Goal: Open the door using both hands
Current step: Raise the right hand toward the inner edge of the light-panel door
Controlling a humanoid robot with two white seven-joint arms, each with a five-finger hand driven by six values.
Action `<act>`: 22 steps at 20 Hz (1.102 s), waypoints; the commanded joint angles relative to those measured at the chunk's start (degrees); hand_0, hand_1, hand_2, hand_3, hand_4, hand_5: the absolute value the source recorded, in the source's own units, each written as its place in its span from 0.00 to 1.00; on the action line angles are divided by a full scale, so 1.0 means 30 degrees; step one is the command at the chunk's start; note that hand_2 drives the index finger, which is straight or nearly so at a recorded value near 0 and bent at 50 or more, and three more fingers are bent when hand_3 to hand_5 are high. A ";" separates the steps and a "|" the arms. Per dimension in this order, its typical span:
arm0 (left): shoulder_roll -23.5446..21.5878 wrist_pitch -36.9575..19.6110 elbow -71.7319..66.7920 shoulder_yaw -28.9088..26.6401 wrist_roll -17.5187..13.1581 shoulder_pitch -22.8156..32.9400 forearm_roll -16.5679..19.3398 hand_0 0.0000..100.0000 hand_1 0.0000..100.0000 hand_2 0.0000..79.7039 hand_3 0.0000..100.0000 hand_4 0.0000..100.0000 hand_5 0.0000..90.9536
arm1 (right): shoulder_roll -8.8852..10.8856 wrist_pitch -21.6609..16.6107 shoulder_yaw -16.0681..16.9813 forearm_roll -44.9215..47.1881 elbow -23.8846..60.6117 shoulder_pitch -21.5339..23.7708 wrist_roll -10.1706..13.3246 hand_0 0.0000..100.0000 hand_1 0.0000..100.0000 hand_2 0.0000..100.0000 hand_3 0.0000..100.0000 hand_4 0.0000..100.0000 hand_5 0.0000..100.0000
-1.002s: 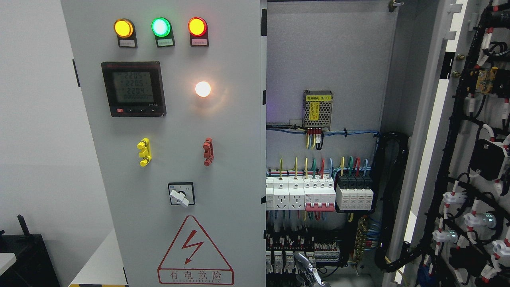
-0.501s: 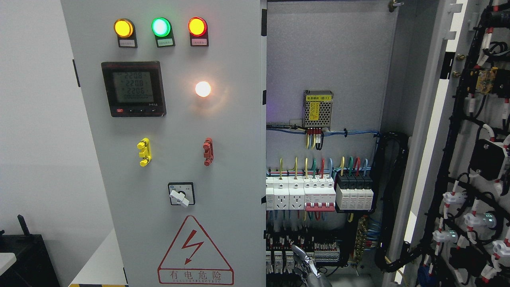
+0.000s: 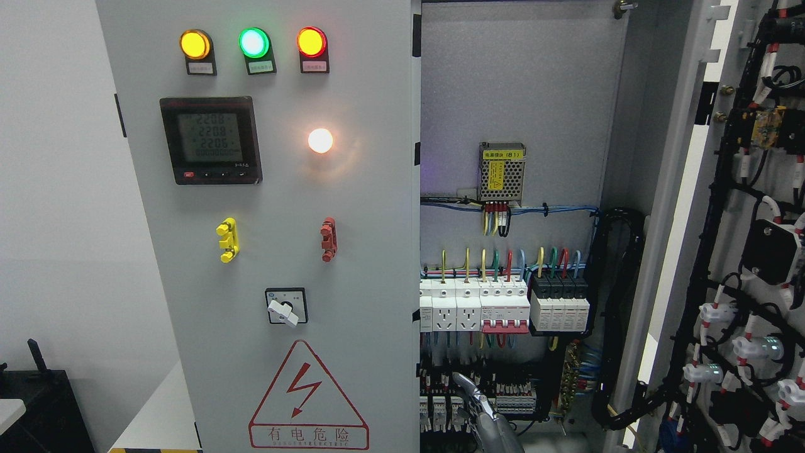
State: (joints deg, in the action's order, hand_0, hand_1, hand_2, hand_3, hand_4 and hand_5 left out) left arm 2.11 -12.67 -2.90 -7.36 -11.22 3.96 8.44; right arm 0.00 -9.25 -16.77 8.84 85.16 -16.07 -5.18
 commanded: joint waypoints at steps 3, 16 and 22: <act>0.0000 0.0003 0.0000 -0.0008 -0.0069 0.0000 -0.0001 0.00 0.00 0.00 0.00 0.04 0.00 | 0.0322 0.0271 -0.0297 0.0538 -0.0878 -0.0649 -0.0001 0.00 0.00 0.00 0.00 0.00 0.00; 0.0000 0.0003 0.0000 0.0021 -0.0069 0.0000 -0.0001 0.00 0.00 0.00 0.00 0.04 0.00 | 0.0498 0.0447 -0.0912 0.0568 -0.1317 -0.1821 -0.0030 0.00 0.00 0.00 0.00 0.00 0.00; 0.0000 0.0003 0.0000 -0.0008 -0.0098 0.0000 -0.0001 0.00 0.00 0.00 0.00 0.04 0.00 | 0.0790 0.0564 -0.1293 0.0626 -0.1376 -0.1997 -0.0030 0.00 0.00 0.00 0.00 0.00 0.00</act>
State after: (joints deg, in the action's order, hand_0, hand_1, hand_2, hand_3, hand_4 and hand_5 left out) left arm 2.11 -12.66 -2.90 -7.36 -11.45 3.96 8.44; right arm 0.25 -7.86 -19.01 10.55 82.03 -21.23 -5.29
